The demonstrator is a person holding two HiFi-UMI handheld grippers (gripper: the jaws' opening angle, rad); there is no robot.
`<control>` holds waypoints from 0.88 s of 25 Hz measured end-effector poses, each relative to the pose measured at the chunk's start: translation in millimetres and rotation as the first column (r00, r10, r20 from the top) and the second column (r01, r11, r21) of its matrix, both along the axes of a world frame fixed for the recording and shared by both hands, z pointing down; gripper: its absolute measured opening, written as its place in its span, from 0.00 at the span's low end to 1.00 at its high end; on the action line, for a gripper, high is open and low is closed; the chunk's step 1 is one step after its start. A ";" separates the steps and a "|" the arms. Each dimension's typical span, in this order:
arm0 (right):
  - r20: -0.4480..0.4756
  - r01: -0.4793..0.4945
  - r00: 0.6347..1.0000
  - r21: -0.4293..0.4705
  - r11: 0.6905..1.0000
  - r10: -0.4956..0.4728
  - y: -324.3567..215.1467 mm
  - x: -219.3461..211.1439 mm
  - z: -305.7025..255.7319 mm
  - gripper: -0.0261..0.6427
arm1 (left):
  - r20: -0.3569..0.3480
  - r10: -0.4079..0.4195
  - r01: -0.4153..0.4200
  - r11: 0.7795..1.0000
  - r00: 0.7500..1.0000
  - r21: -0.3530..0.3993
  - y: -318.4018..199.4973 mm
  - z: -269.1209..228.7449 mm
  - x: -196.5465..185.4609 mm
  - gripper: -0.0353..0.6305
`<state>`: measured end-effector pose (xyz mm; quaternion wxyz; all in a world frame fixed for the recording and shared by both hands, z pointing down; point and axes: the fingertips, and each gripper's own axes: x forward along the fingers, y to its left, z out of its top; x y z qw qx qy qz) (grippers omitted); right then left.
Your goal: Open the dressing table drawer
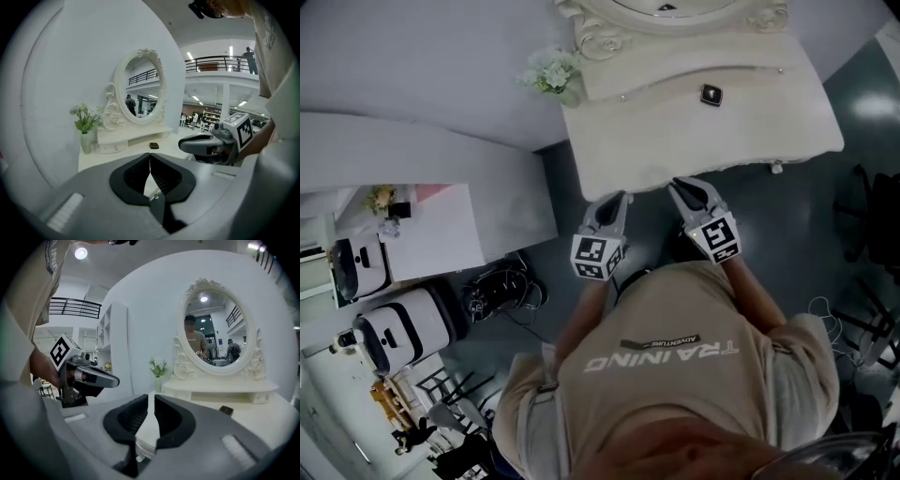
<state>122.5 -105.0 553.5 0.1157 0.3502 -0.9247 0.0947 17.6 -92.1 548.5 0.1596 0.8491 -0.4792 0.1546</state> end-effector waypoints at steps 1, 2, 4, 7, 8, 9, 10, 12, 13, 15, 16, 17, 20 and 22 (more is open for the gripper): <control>-0.003 0.015 1.000 -0.013 1.000 -0.015 -10.4 3.1 5.3 0.10 | -0.024 -0.028 0.028 0.999 0.999 -0.017 -12.8 3.8 0.9 0.07; -0.007 0.026 1.000 -0.021 0.999 -0.026 -22.1 6.4 9.7 0.10 | -0.055 -0.057 0.055 0.998 0.997 -0.037 -27.0 8.1 1.3 0.07; -0.018 0.042 0.999 -0.039 0.998 -0.043 -42.7 11.6 18.7 0.10 | -0.108 -0.103 0.095 0.993 0.989 -0.074 -51.3 15.0 0.5 0.07; -0.032 0.063 0.997 -0.095 0.993 -0.067 -58.3 15.9 34.3 0.13 | -0.105 -0.125 0.114 0.987 0.987 -0.111 -62.4 22.0 -1.1 0.07; -0.035 0.065 0.997 -0.107 0.992 -0.069 -64.4 16.3 37.9 0.14 | -0.093 -0.120 0.109 0.987 0.988 -0.117 -65.3 24.6 -1.8 0.07; -0.037 0.065 0.997 -0.112 0.992 -0.070 -71.7 15.8 40.9 0.14 | -0.082 -0.113 0.103 0.987 0.990 -0.121 -69.4 28.1 -3.0 0.07; -0.040 0.064 0.997 -0.115 0.991 -0.069 -79.6 14.2 43.8 0.14 | -0.076 -0.105 0.095 0.987 0.992 -0.126 -74.4 32.3 -4.9 0.07; -0.046 0.056 0.997 -0.121 0.991 -0.062 -93.7 7.1 49.8 0.14 | -0.078 -0.089 0.077 0.987 0.993 -0.139 -84.8 42.1 -10.1 0.07; -0.053 0.048 0.997 -0.122 0.991 -0.055 -99.9 2.3 52.2 0.14 | -0.085 -0.079 0.066 0.988 0.993 -0.143 -90.4 46.8 -12.8 0.07; -0.084 0.029 0.996 -0.100 0.995 -0.038 -115.7 -6.1 52.4 0.14 | -0.108 -0.061 0.047 0.991 0.992 -0.129 -107.0 52.3 -17.3 0.07; -0.111 0.015 0.994 -0.080 0.997 -0.024 -126.3 -8.3 50.0 0.14 | -0.121 -0.050 0.037 0.993 0.991 -0.111 -117.1 52.5 -18.5 0.07; -0.141 -0.001 0.990 -0.061 0.998 -0.008 -137.3 -9.2 46.5 0.15 | -0.130 -0.035 0.023 0.996 0.991 -0.091 -125.9 51.4 -19.2 0.07; -0.180 -0.056 0.983 -0.051 0.997 0.047 -163.7 -13.8 35.0 0.17 | -0.117 0.014 -0.020 0.999 0.993 -0.044 -142.0 45.8 -29.9 0.07; -0.172 -0.093 0.982 -0.058 0.994 0.081 -180.3 -23.4 31.5 0.17 | -0.090 0.032 -0.033 0.999 0.995 -0.004 -154.7 38.5 -46.8 0.07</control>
